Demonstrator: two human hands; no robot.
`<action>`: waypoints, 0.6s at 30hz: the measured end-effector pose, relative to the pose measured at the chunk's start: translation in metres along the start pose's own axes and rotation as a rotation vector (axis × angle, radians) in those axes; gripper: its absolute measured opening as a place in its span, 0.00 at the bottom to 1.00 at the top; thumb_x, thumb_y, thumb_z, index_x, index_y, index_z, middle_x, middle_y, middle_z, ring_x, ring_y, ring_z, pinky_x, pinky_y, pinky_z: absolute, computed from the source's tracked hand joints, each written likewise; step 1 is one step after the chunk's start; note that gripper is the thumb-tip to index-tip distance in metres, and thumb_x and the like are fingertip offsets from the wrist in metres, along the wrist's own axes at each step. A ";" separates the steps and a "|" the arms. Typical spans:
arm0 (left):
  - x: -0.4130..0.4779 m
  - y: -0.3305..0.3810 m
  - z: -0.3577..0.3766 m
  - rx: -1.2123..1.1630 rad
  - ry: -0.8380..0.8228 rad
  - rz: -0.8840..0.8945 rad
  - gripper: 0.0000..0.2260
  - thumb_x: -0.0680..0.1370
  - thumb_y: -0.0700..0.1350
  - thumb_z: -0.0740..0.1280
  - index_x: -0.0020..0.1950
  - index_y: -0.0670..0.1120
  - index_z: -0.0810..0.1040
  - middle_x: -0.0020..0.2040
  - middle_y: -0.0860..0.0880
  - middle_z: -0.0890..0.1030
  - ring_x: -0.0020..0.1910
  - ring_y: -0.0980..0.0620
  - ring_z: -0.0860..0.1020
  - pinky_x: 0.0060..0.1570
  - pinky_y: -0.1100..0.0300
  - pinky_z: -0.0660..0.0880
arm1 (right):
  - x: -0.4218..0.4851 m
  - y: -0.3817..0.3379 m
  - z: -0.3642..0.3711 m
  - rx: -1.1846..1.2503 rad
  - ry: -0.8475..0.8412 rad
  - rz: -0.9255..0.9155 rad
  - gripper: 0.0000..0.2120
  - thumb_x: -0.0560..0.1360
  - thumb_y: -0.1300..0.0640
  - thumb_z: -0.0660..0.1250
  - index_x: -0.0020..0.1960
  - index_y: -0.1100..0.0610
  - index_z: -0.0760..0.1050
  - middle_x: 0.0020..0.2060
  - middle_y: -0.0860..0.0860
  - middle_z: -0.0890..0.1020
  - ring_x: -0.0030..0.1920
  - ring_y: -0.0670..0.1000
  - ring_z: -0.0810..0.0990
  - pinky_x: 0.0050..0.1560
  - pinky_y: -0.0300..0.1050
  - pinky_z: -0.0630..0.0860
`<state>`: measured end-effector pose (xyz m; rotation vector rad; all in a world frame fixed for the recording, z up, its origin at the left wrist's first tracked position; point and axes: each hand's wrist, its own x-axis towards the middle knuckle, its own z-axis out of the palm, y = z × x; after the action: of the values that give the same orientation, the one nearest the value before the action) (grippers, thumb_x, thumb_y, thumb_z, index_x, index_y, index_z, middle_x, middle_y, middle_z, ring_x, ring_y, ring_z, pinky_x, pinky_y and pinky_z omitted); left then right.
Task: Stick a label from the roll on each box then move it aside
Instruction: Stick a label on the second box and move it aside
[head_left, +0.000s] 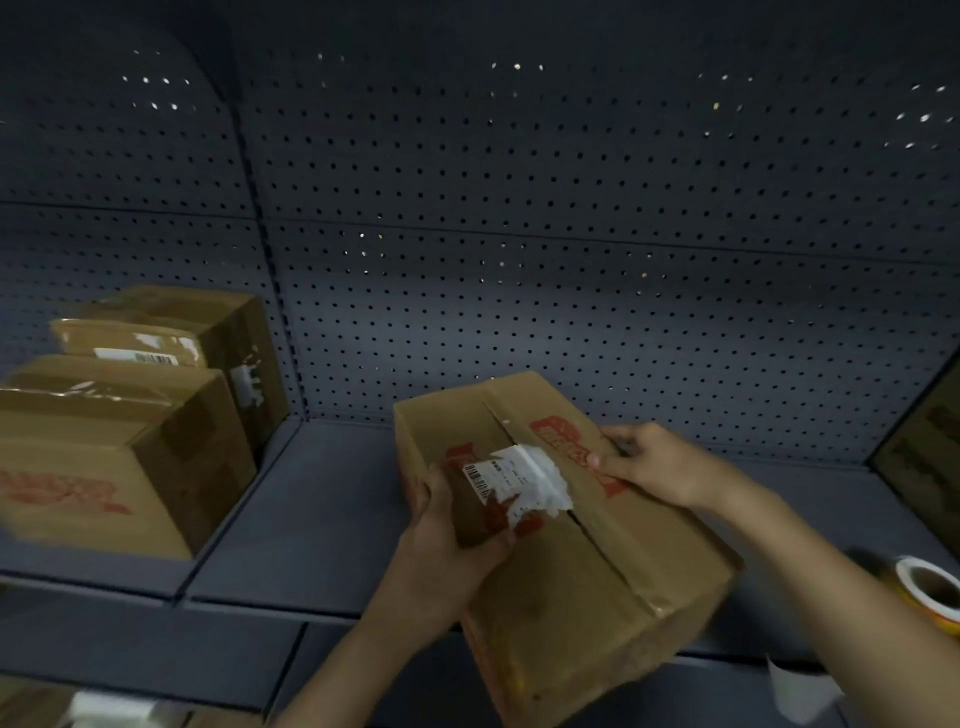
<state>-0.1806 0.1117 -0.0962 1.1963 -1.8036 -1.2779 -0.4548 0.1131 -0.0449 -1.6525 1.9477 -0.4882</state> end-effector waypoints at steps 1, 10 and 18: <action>0.005 0.000 -0.004 -0.013 -0.040 0.004 0.38 0.67 0.65 0.74 0.73 0.65 0.60 0.68 0.63 0.74 0.65 0.60 0.75 0.61 0.64 0.74 | -0.005 0.002 -0.001 -0.024 0.009 0.023 0.20 0.76 0.40 0.68 0.64 0.49 0.78 0.50 0.43 0.85 0.47 0.43 0.84 0.55 0.46 0.81; 0.057 0.028 -0.033 0.136 -0.320 0.054 0.23 0.78 0.40 0.70 0.68 0.58 0.71 0.57 0.62 0.81 0.54 0.69 0.79 0.56 0.72 0.74 | -0.057 -0.007 0.000 0.101 0.034 0.288 0.15 0.77 0.46 0.70 0.56 0.55 0.74 0.41 0.54 0.85 0.35 0.51 0.85 0.33 0.44 0.82; 0.065 0.027 -0.035 0.538 -0.069 0.105 0.16 0.79 0.51 0.67 0.67 0.54 0.76 0.61 0.52 0.81 0.58 0.51 0.79 0.56 0.61 0.73 | -0.072 -0.017 0.013 -0.081 0.155 0.352 0.16 0.75 0.41 0.70 0.42 0.54 0.77 0.34 0.52 0.85 0.36 0.53 0.85 0.43 0.52 0.83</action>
<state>-0.1850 0.0423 -0.0601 1.3164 -2.3159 -0.8014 -0.4264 0.1814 -0.0333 -1.3074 2.3385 -0.4127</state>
